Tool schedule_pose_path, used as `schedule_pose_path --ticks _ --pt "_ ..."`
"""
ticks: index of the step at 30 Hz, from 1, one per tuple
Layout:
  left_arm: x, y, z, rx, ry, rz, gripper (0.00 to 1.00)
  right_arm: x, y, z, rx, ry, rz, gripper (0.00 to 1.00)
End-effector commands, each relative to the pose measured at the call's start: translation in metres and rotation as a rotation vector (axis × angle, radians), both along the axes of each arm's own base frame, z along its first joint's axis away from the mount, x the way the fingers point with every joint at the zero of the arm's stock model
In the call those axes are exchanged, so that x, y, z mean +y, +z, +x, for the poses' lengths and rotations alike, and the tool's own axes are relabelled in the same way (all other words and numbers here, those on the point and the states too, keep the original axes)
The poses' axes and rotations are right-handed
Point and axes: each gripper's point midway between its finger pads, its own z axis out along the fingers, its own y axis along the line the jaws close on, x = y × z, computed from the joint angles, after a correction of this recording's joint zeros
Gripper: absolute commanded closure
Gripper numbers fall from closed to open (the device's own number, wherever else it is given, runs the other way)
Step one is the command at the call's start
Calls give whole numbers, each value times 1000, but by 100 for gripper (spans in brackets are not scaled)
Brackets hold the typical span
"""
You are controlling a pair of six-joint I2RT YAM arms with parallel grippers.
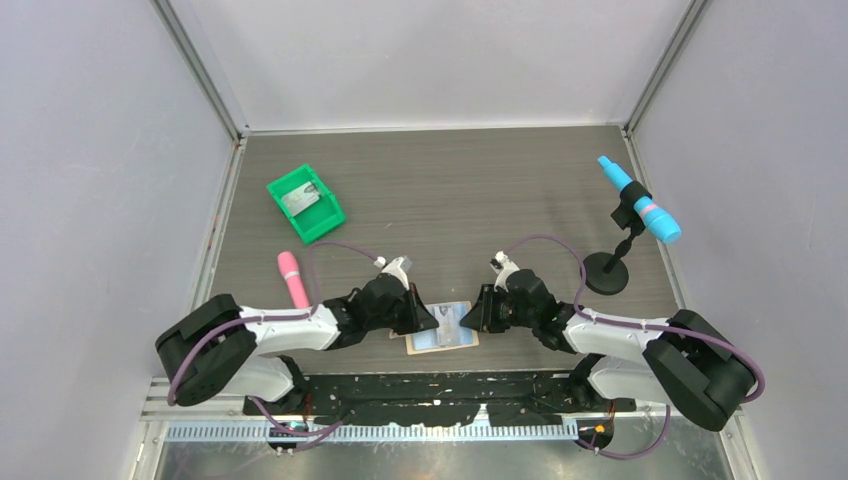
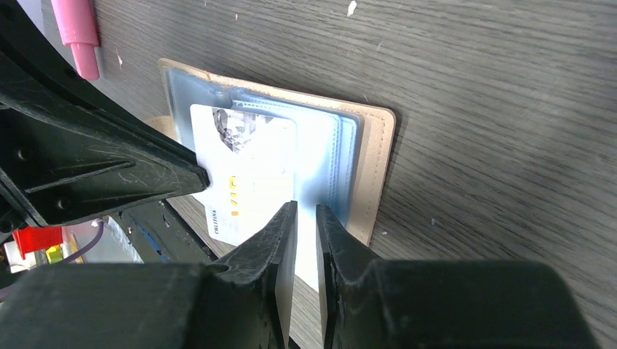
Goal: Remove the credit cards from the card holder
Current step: Remove the credit card from the card holder.
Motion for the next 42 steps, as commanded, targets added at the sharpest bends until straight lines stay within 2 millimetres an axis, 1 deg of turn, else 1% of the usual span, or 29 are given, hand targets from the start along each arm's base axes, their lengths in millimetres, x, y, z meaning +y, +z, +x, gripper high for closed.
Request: schedule_pose_path --ticks 1,5,9,13,17,19,21,22,23,26,27,29,32,33,35,39,42 --pt "10 3 1 -19 -5 5 100 -12 -14 0 19 -32 -80 76" --pt "17 6 0 -27 -3 5 100 -11 -10 1 11 -25 -75 76" --pt "25 10 -1 -45 -7 15 100 -8 0 4 -21 -6 -72 76" --pt "31 17 -3 -63 -10 27 100 -4 15 7 -54 25 -64 75" --pt "40 21 -3 -84 -11 64 100 4 35 7 -111 87 -26 72" --pt "42 26 -2 -106 -14 62 100 9 50 7 -162 122 6 70" --pt "46 26 -6 -111 -25 73 100 14 66 7 -213 166 36 66" --pt "46 27 -7 -116 -32 70 100 15 71 6 -228 181 46 64" --pt "46 28 -7 -123 -41 61 100 19 81 5 -261 217 65 61" --pt "39 37 -12 -157 -90 8 100 26 96 -1 -315 300 103 55" --pt "36 41 -14 -167 -110 -11 100 29 103 -2 -328 324 122 51" --pt "31 50 -19 -188 -161 -51 100 33 111 -5 -347 366 142 45" --pt "25 61 -28 -212 -236 -92 100 38 119 -14 -359 454 178 36" --pt "22 66 -32 -225 -266 -117 100 39 120 -14 -356 469 182 32" --pt "17 74 -40 -235 -326 -155 100 41 119 -18 -345 516 185 28" --pt "13 80 -49 -234 -383 -192 100 45 120 -28 -329 602 213 25" --pt "9 82 -52 -228 -408 -214 100 46 120 -28 -325 614 220 28"
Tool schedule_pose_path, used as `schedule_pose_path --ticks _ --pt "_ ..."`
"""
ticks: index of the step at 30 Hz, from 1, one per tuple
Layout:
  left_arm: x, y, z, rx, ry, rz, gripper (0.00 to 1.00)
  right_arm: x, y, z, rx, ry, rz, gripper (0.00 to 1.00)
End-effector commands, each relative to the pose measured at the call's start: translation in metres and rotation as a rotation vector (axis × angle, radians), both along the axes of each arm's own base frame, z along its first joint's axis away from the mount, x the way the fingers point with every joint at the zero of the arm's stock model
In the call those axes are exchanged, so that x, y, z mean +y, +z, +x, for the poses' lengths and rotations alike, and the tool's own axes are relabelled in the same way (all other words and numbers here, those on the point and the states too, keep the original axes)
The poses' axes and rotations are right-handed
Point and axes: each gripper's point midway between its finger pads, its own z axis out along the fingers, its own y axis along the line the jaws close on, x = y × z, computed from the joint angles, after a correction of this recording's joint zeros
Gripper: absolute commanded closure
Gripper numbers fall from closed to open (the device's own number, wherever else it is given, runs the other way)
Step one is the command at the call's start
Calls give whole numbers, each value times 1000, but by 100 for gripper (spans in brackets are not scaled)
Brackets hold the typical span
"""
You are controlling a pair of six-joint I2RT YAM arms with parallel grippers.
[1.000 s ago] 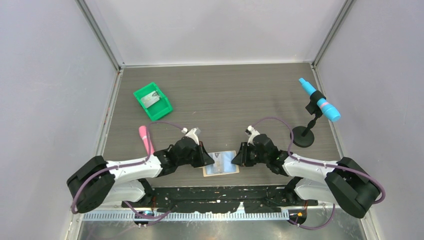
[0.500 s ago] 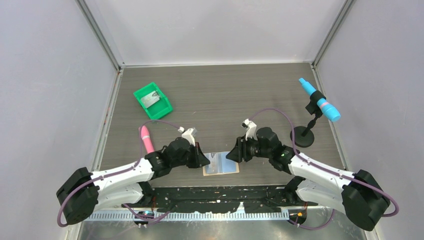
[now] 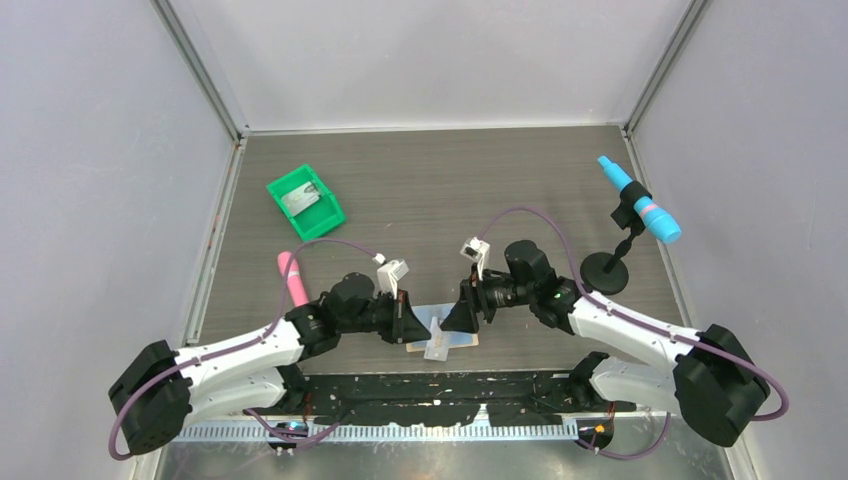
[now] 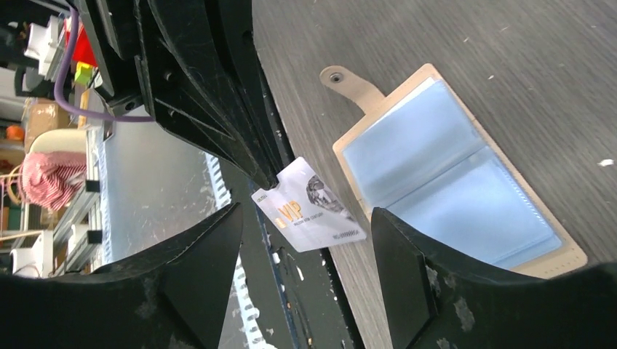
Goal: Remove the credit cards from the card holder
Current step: Remove the credit card from the card holder, then place the credit card in the storage box.
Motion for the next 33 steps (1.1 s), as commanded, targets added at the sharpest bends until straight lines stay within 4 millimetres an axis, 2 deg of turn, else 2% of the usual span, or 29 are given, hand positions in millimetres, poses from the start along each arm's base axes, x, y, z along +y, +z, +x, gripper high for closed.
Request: schedule_pose_path --ticks 1,7,10,12,15,17,20,22,27,29,33 --pt "-13 23 -8 -45 -102 -100 100 7 19 -4 -46 90 55 29" --pt "-20 23 -11 -26 -134 -125 100 5 8 -8 -18 106 35 39" --pt "-22 23 -10 -23 -135 -132 100 4 0 -9 6 103 19 50" --pt "-23 23 -9 -22 -131 -133 100 4 -4 -9 24 94 12 61" --pt "-24 23 -7 -17 -123 -134 100 6 -2 -10 25 85 43 85" --pt "-24 22 -3 -14 -96 -123 100 7 4 -10 37 72 70 93" --pt "-21 25 6 -27 -34 -119 83 9 15 -7 69 28 99 95" --pt "-17 28 13 -46 17 -119 68 10 25 -5 75 -5 123 95" --pt "-5 45 20 -93 96 -165 43 6 42 10 80 -142 174 95" --pt "-1 51 22 -111 115 -179 39 4 55 13 82 -174 226 95" --pt "4 65 22 -137 137 -213 37 -1 84 16 77 -225 351 95"
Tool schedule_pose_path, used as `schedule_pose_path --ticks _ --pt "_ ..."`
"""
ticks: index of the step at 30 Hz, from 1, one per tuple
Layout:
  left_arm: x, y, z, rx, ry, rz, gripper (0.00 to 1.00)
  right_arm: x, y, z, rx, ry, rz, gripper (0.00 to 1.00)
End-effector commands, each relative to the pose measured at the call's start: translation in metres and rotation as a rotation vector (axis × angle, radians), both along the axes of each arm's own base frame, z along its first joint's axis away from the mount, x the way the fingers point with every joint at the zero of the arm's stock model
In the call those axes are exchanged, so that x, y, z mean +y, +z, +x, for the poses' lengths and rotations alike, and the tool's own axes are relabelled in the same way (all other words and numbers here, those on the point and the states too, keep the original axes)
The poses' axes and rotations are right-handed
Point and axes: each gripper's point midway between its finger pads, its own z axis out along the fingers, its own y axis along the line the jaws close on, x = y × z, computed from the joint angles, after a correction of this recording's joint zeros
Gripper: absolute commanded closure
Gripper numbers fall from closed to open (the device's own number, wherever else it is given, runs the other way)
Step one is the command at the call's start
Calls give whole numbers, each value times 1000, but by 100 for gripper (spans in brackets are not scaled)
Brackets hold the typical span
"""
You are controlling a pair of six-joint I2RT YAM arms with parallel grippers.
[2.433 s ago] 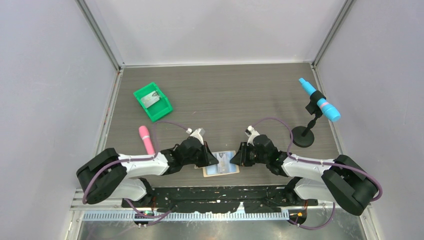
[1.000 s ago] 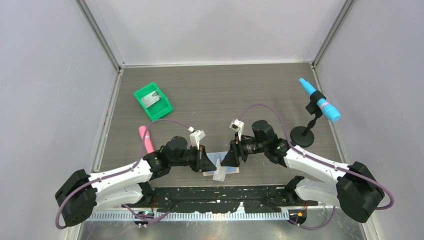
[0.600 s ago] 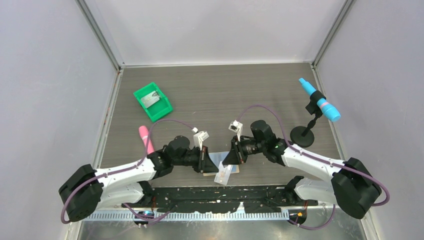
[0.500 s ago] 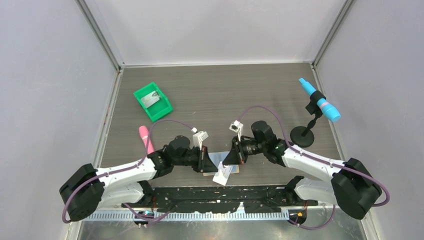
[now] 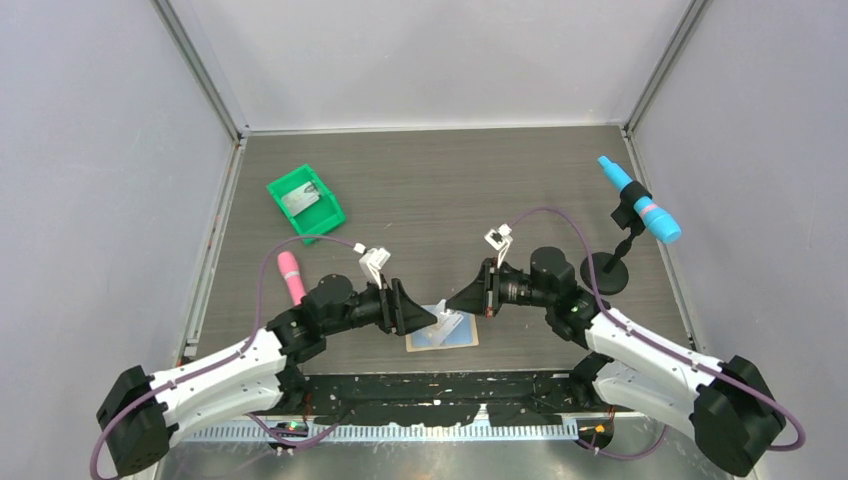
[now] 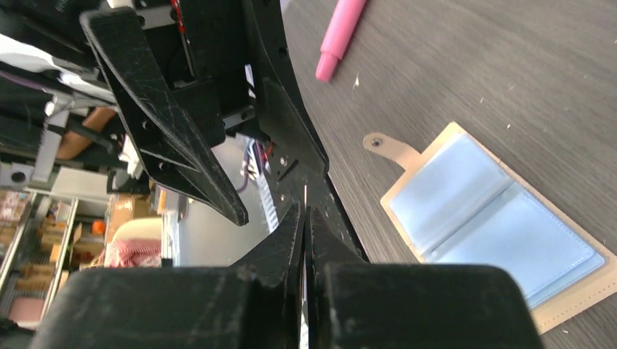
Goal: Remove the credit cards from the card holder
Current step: Place the credit card in the storage box.
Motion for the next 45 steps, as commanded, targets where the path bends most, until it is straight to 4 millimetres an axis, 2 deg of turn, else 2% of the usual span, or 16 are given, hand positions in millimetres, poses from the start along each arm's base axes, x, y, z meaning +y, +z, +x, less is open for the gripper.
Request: schedule_pose_path --ticks 1,6,10,13,17,23,26,39,45 --pt "7 13 7 -30 59 -33 37 -1 46 11 -25 -98 182 95" --pt "8 25 6 -41 67 -75 36 -6 71 13 -6 -156 287 95" --pt "6 35 6 -17 77 -134 38 -14 81 19 7 -234 361 95" --pt "3 47 5 -6 73 -215 42 -21 80 26 30 -308 408 95" --pt "1 59 4 6 73 -295 55 -30 76 31 55 -373 439 95" --pt "6 59 12 20 131 -320 78 -33 57 35 96 -419 419 95" --pt "9 57 15 27 164 -324 85 -33 50 35 114 -423 413 95" --pt "11 56 22 10 196 -297 88 -30 37 34 155 -406 401 95" --pt "7 55 24 25 193 -287 84 -30 33 33 163 -405 396 95"
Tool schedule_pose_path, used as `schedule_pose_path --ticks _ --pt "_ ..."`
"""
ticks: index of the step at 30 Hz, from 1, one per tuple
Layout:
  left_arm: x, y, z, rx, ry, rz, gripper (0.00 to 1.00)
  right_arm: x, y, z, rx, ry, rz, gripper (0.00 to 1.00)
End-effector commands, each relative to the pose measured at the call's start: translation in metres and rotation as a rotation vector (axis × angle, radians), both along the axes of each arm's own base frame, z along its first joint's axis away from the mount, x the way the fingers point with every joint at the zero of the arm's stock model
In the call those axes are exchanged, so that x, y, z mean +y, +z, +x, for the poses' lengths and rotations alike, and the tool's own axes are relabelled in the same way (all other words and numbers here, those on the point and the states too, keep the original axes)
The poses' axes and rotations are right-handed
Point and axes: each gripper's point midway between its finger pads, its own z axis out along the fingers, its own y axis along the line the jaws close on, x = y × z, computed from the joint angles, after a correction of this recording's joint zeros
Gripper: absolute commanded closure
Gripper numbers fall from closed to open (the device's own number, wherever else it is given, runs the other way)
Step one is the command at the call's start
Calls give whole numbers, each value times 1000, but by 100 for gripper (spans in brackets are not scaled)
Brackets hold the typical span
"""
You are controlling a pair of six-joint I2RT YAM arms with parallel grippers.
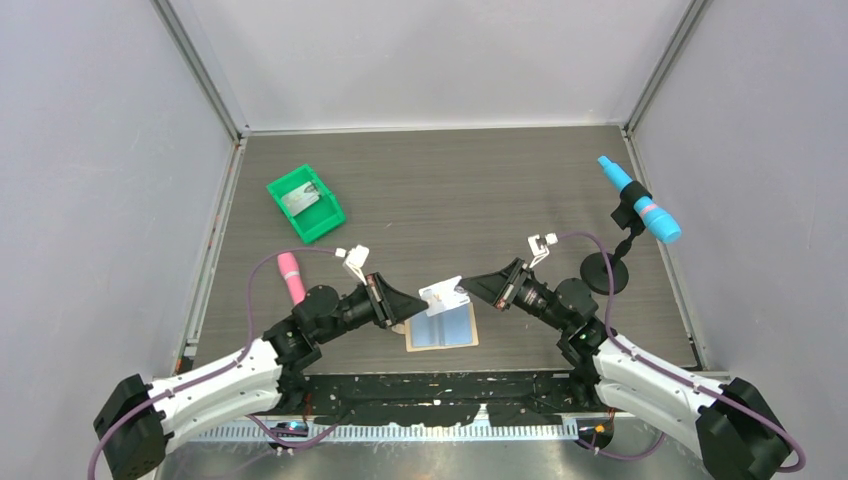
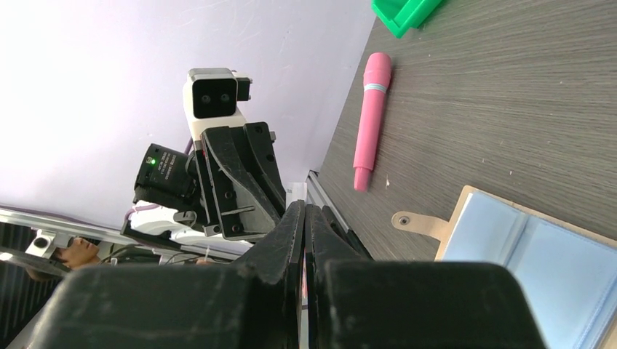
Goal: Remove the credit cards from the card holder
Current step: Place the credit card in the storage box.
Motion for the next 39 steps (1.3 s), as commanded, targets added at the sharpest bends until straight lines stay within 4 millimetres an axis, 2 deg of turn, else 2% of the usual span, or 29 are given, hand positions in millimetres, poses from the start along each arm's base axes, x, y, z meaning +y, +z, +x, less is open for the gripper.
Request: schedule_pose_path --ticks 1,4,7,9,11,16,20,23,26,27,31,33,39 --pt "-3 26 9 -45 22 -54 84 -1 3 0 -20 -1 18 95" --pt "-3 30 10 -47 22 -74 88 0 1 -1 -12 3 12 94" --pt "-3 29 11 -48 25 -73 100 0 -1 -2 -11 7 6 93" --pt "-3 26 12 -41 26 -60 100 0 -2 -2 -10 8 4 90" --pt "-3 24 12 -41 20 -55 100 -1 -3 -3 -11 10 3 85" --pt "-2 24 14 -45 21 -60 100 -2 -5 -4 -13 11 -17 64" --pt "1 25 17 -49 32 -64 100 -7 -13 -2 -4 -21 -57 56" --pt "8 24 22 -43 47 -62 100 -11 -10 -1 -20 -39 -69 44" --pt "20 23 31 -48 81 -40 100 -14 -10 0 -34 -49 -107 31" --pt "26 24 36 -52 96 -26 100 -16 -7 -1 -46 -52 -108 22" --pt "51 24 52 -70 151 81 100 -20 -4 -2 -74 -65 -149 0" --pt "67 25 62 -67 194 127 100 -23 -4 -3 -81 -70 -163 4" --pt "110 29 86 -7 273 246 100 -28 -9 -5 -93 -81 -193 5"
